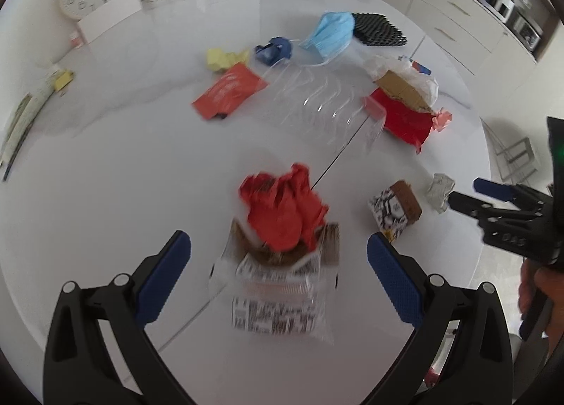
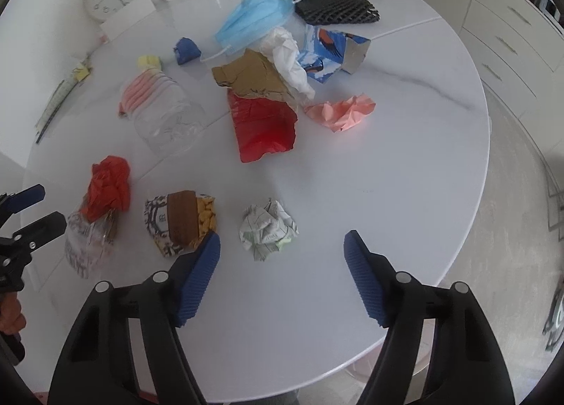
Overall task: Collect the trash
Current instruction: 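Grasp the red crumpled wrapper with the left tool while the right tool grasps the foil ball, then carry both items over the bin and open both tools to drop them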
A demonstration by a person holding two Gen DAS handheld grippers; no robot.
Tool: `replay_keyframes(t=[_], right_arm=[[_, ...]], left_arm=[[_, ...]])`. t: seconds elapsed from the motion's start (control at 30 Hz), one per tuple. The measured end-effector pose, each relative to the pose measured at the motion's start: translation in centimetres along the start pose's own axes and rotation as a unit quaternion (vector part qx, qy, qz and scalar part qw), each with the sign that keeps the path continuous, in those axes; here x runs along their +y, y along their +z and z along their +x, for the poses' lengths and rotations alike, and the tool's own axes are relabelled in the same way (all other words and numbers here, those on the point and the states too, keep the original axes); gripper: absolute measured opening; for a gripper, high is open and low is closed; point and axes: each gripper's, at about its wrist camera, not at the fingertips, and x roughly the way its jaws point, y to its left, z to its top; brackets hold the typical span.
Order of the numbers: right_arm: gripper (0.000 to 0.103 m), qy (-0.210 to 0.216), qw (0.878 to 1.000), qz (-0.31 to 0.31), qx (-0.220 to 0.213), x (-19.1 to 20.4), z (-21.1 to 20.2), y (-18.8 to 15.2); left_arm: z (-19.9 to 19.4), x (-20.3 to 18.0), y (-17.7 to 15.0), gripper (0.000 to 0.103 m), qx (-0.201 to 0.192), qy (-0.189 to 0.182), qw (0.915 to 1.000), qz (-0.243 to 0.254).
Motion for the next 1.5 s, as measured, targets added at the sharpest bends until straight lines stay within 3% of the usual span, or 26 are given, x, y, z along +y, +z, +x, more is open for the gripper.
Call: replay_keyframes(t=[0.13,0.23,0.33,0.47,0.57,0.77,0.8,0.87,0.97,1.27,1.43,1.5], right_arm=[[0.068,-0.004,0.999,0.036,0.005,-0.6,0.4,0.0],[0.068,-0.008,0.998,0.055,0.005,-0.9,0.3,-0.2],[0.068,-0.014,0.997,0.073,0.004,-1.4,0.0,-0.6],[0.068,-0.017,0.996,0.089,0.006,-1.6,0.0,-0.8],[0.068,-0.022,0.996,0.090,0.008,-1.1,0.2,-0.6],[0.067,-0.034,0.996,0.086,0.017,-0.1,1.3,-0.1],[0.064,-0.036,0.995,0.086,0.020,0.0,1.6,-0.1],[0.046,-0.033,0.995,0.090,0.027,0.1,2.0,-0.1],[0.034,-0.032,0.995,0.092,0.026,0.1,2.1,-0.1],[0.033,-0.009,0.994,0.109,0.004,-1.1,-0.3,-0.2],[0.033,-0.019,0.994,0.104,-0.014,-3.2,-4.8,-2.0],[0.033,-0.027,0.993,0.112,-0.019,-4.8,-6.6,-3.2]], left_arm=[[1.6,-0.5,1.6,0.096,0.013,-0.002,0.9994,0.032],[3.1,-0.6,2.6,0.087,0.033,0.000,0.9983,0.048],[4.8,-0.6,3.3,0.070,0.065,0.011,0.9962,0.057],[6.0,-0.2,4.0,0.038,0.090,0.006,0.9940,0.062],[6.6,0.0,4.4,0.030,0.090,0.002,0.9934,0.071],[6.3,0.8,5.6,0.028,0.081,-0.033,0.9935,0.073],[6.2,1.1,5.9,0.028,0.079,-0.037,0.9935,0.073],[6.0,1.5,6.2,0.028,0.074,-0.045,0.9934,0.076],[5.4,1.9,6.8,0.028,0.063,-0.049,0.9937,0.079],[1.8,0.8,6.9,0.028,0.031,-0.039,0.9945,0.093],[-1.2,-4.2,6.2,0.028,0.008,-0.066,0.9894,0.129],[-2.6,-7.6,5.6,0.028,0.011,-0.099,0.9841,0.147]])
